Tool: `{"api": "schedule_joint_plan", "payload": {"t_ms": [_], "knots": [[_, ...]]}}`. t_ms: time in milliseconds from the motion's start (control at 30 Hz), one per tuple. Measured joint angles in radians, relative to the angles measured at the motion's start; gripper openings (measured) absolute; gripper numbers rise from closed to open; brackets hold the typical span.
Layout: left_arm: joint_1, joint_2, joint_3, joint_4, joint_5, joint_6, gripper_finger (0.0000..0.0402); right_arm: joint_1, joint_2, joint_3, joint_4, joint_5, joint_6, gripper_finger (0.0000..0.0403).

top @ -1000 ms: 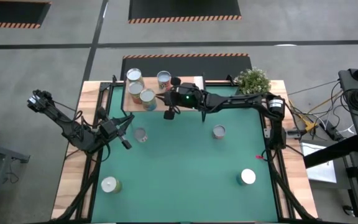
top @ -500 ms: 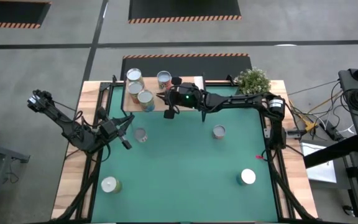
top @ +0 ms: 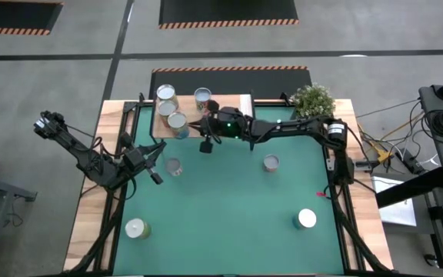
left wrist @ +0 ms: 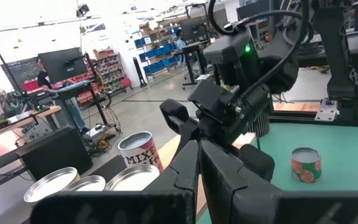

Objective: Pick and place cans onto a shelf
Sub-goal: Put the canned tomatoes on the shelf

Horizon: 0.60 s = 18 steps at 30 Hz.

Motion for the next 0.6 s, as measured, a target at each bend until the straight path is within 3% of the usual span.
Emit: {"api": "schedule_joint_plan", "payload": {"t_ms": [133, 433, 600], "knots": [[0.000, 0.000, 0.000, -0.001, 0.000, 0.000, 0.0000, -0.001, -0.018, 0.000, -0.048, 0.050, -0.026, 0.0012], [0.000, 0.003, 0.000, -0.002, 0.000, 0.000, 0.0000, -0.001, 0.054, 0.000, 0.128, -0.019, 0.041, 0.0012], [0.000, 0.002, 0.000, 0.001, -0.001, -0.007, 0.0000, 0.007, 0.056, 0.010, 0.086, -0.006, 0.031, 0.0012]]}}
